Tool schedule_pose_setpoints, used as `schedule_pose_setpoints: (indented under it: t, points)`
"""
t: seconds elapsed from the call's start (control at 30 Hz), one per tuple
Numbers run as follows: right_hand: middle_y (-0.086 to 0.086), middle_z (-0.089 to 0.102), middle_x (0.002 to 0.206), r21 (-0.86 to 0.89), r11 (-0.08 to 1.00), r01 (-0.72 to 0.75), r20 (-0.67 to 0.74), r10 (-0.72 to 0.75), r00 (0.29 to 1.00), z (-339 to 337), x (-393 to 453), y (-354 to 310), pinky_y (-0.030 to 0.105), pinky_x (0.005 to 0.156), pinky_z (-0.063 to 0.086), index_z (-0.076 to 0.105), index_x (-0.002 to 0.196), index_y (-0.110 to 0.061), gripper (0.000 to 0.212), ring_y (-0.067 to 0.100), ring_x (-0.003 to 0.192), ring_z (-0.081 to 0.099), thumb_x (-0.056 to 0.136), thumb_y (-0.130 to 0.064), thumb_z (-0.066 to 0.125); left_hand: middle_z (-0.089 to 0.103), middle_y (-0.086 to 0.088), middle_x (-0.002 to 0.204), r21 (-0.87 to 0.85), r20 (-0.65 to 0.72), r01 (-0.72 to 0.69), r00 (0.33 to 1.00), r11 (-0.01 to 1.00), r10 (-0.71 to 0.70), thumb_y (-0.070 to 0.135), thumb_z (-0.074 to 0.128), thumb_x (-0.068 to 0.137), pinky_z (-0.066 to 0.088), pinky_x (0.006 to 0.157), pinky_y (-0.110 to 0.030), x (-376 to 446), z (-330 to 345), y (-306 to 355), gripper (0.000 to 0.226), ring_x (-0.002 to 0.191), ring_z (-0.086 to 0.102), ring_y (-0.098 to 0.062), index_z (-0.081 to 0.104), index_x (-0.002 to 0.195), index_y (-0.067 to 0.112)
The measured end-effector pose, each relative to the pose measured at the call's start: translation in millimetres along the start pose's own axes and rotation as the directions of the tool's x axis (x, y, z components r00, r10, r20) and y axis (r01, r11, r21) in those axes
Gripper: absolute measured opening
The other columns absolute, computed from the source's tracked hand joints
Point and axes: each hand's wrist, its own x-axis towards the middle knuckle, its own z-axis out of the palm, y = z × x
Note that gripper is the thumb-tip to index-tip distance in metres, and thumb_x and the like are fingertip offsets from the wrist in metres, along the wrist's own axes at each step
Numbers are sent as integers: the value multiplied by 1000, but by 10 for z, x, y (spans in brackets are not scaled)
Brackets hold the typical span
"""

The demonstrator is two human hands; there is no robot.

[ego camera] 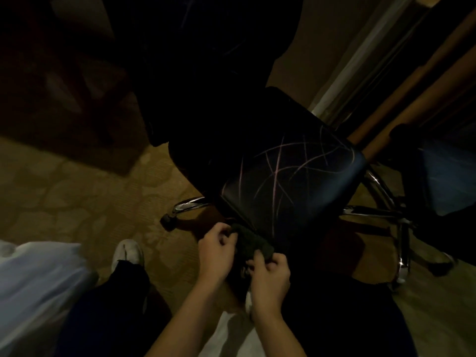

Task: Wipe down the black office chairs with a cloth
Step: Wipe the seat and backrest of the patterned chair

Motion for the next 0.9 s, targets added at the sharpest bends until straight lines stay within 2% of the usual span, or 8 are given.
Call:
schedule_pose_setpoints:
  t: [0.1,0.17,0.33,0.47,0.6,0.7,0.8,0.9]
  points:
    - [4,70,85,140,988,-64,136,45,990,461,-166,-202,38,79,58,58,91,-19,8,14,80,69,91,-13,64,68,2,86,-81,-63,-5,998,997,0,19,59,95,58,78,-37,305,-386,-24,8,80,66,-7,63,99,24]
    - [4,69,87,191,977,-99,198,61,978,781,-228,-372,38,82,57,58,93,-18,8,14,83,69,91,-12,63,69,1,91,-119,-106,-14,994,993,1,23,59,94,56,83,-44,534,-654,-4,7,88,66,-14,62,99,26]
    - [2,67,98,252,947,-198,319,112,941,1518,-240,-771,30,79,56,59,98,-24,9,14,90,67,93,-18,62,65,-3,94,-201,-89,-39,996,979,21,16,52,99,55,79,-38,1117,-1241,206,12,90,65,-19,58,95,26]
    - [2,66,99,276,934,-228,299,142,944,2082,-209,-991,38,85,56,52,87,-35,21,19,92,66,91,-20,65,65,-3,102,-189,-132,-50,991,981,25,17,53,99,56,88,-47,1653,-1441,241,13,98,64,-20,59,110,18]
    - [5,68,96,335,882,-332,309,230,923,2495,-172,-1189,41,84,57,57,93,-25,13,21,88,67,90,-17,66,66,-6,101,-118,-186,-49,982,992,26,20,54,98,54,88,-48,2084,-1535,284,13,98,64,-24,61,108,15]
    - [6,67,95,377,836,-399,275,311,910,2682,-104,-1307,35,76,57,59,96,-18,13,20,85,66,88,-12,68,67,-7,100,-99,-203,-35,979,994,14,19,55,97,54,88,-45,2306,-1482,314,14,97,63,-26,62,108,14]
    - [6,68,94,383,836,-393,205,338,919,2764,-5,-1306,40,82,57,59,85,-20,14,23,87,66,85,-11,70,66,-3,99,-161,-189,10,981,987,-41,19,55,97,53,85,-41,2389,-1356,310,10,96,64,-24,61,105,17]
    - [7,70,95,388,845,-368,186,319,929,2758,82,-1253,42,85,57,61,83,-22,14,22,88,68,84,-11,70,64,-3,106,-311,-178,72,975,948,-133,18,54,98,50,90,-39,2376,-1239,290,13,103,61,-22,60,110,16]
